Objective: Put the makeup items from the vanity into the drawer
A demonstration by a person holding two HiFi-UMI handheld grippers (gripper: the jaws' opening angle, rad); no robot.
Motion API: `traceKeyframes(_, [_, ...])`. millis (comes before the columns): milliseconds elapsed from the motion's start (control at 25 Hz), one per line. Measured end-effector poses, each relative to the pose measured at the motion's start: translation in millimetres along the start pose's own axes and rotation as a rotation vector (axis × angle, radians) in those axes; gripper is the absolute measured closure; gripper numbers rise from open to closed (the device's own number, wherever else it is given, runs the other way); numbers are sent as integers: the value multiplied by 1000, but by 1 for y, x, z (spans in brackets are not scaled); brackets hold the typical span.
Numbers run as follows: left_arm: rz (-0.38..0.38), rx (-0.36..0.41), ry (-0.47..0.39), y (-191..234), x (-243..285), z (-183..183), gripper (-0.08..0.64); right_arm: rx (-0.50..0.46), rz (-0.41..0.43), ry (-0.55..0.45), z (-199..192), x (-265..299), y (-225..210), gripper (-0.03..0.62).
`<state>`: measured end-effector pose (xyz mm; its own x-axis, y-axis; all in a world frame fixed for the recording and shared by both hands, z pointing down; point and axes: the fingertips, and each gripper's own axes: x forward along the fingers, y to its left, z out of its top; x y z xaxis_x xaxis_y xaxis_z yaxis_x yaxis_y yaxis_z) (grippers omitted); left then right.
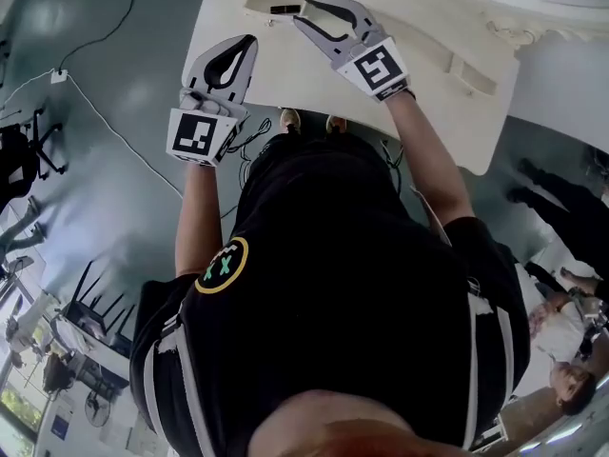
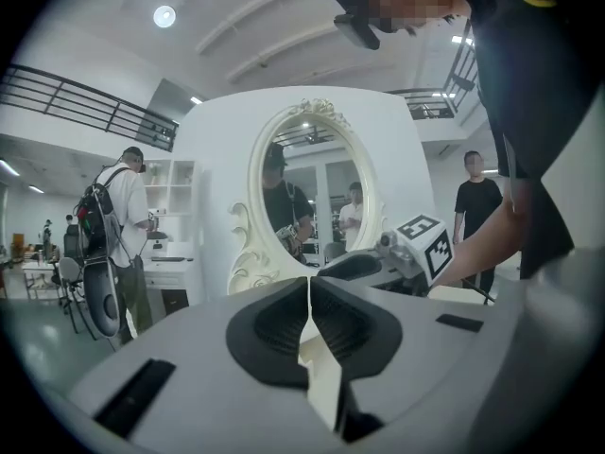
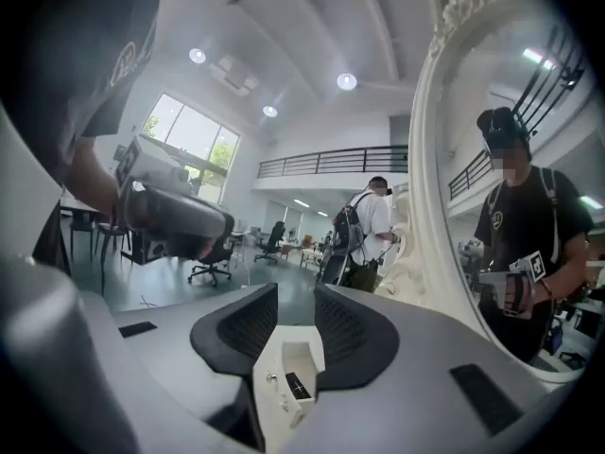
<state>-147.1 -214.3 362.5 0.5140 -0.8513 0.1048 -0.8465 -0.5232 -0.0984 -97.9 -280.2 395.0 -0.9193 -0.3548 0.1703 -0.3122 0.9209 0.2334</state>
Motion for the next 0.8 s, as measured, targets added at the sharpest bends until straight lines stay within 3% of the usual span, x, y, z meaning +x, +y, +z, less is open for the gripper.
traceKeyframes(160, [-67, 12, -23, -14, 23, 7, 532, -40, -54, -115, 46, -42, 5, 500])
traceKeyframes(280, [-119, 28, -32, -27, 40, 14, 532, 54, -132, -207, 69, -71, 7, 515])
traceKeyframes(440, [-168, 27, -45, -41, 51, 19, 532, 95, -203, -180, 67, -96, 12, 570])
traceKeyframes(800, [-209, 35, -65, -53, 59, 20, 532, 94, -258, -159, 58, -105, 7, 572])
